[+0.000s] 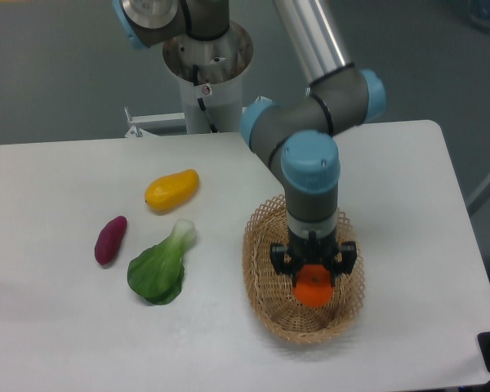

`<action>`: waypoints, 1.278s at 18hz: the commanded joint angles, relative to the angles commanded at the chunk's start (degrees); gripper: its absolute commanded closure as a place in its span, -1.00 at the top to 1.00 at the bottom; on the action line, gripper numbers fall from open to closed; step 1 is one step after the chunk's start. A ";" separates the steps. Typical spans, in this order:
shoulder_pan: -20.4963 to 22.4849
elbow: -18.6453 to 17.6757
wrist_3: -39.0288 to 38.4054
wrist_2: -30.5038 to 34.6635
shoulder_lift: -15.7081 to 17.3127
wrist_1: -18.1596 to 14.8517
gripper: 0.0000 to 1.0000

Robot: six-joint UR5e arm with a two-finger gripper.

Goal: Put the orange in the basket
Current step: 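Lower the held orange down into the wicker basket with the gripper, then open the gripper to release the orange inside the basket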

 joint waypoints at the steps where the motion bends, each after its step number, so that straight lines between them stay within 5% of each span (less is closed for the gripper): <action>1: 0.00 -0.26 0.09 0.09 -0.35 0.00 0.11; 14: -0.26 -2.29 0.09 1.93 -0.09 -0.09 0.15; 19: -0.62 -2.11 0.26 2.02 0.00 0.00 0.93; 23: -0.62 -1.68 0.62 2.11 0.35 0.09 1.00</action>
